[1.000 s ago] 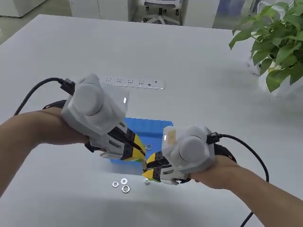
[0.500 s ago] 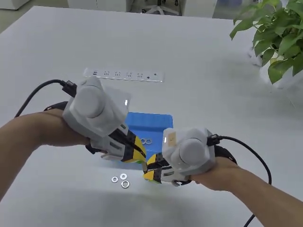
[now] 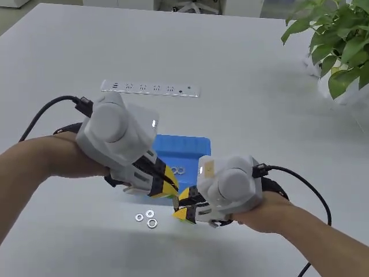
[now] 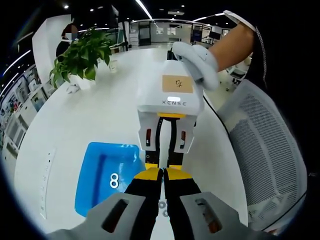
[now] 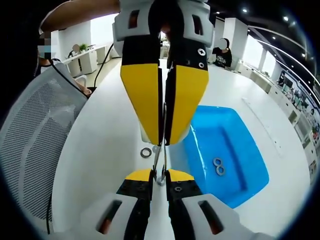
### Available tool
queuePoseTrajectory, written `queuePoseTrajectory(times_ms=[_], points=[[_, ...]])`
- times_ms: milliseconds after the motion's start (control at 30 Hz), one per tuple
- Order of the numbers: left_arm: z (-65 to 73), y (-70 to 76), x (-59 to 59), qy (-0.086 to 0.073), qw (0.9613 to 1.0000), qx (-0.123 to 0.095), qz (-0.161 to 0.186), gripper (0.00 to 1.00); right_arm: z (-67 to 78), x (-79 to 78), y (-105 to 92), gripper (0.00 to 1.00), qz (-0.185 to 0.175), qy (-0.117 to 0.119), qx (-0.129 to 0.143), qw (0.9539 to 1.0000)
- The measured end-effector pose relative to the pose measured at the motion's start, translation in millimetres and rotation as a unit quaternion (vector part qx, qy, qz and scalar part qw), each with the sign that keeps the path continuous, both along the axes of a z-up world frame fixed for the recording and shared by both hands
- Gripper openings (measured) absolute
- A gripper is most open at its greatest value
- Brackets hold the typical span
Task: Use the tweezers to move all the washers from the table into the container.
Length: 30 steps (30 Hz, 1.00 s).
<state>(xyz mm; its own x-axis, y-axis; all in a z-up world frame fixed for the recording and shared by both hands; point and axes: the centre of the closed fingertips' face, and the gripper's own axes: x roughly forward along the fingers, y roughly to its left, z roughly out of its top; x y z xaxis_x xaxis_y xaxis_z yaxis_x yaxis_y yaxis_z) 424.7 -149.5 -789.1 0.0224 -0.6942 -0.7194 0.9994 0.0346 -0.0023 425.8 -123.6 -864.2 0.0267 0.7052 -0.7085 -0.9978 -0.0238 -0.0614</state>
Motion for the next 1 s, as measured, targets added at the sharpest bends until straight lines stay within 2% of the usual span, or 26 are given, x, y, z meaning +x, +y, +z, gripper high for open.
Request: queuePoseTrajectory(times_ms=[167, 1000], points=[[-2.5, 0.7, -1.3, 0.002, 1.0000, 0.004, -0.003, 0.06, -2.2, -2.7, 0.3, 0.12, 0.000, 0.001, -0.001, 1.0000], [-1.5, -0.9, 0.6, 0.004, 1.0000, -0.003, 0.001, 0.06, -3.1, -3.3, -0.5, 0.16, -0.001, -0.004, -0.001, 1.0000]])
